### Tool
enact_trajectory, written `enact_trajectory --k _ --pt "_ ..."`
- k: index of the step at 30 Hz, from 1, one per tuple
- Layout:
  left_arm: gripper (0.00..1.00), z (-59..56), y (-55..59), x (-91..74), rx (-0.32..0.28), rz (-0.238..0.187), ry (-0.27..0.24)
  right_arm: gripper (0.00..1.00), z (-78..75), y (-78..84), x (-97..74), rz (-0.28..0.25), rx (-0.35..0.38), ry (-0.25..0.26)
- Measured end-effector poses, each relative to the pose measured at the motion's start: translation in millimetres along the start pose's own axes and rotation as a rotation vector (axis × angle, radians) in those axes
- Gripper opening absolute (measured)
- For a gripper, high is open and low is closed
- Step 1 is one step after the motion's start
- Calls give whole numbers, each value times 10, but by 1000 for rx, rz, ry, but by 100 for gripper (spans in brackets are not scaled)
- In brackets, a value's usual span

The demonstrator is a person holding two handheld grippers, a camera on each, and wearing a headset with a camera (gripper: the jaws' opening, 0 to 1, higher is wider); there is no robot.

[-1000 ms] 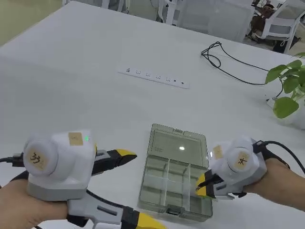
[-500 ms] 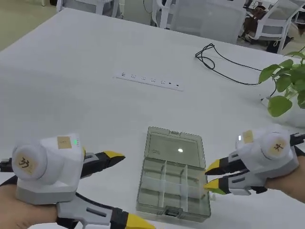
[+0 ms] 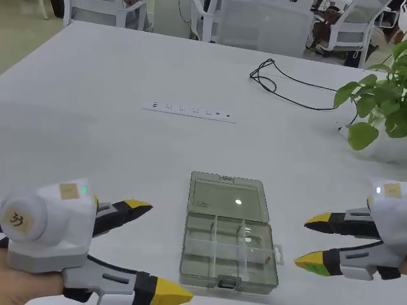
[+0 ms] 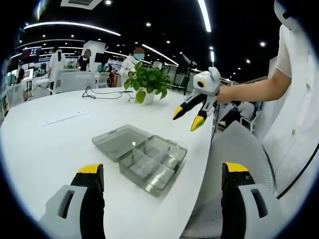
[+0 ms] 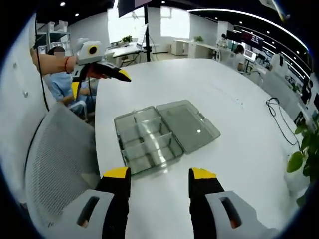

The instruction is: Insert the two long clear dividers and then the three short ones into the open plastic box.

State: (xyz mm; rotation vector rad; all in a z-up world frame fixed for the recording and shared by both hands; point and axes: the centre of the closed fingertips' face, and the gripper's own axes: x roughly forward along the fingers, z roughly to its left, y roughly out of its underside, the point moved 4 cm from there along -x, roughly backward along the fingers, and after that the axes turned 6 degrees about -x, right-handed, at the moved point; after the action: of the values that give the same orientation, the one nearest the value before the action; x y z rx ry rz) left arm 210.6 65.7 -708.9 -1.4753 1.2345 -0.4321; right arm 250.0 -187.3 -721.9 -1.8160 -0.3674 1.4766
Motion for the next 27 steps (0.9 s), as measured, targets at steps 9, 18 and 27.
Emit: enact_trajectory --k 9,18,27 --pt "100 66 42 0 -2 17 -9 63 80 161 -62 -27 60 26" --pt "100 69 90 8 12 41 -11 73 130 249 -79 -32 87 27" --pt "100 75 129 14 18 59 -5 75 172 264 -69 -32 88 18"
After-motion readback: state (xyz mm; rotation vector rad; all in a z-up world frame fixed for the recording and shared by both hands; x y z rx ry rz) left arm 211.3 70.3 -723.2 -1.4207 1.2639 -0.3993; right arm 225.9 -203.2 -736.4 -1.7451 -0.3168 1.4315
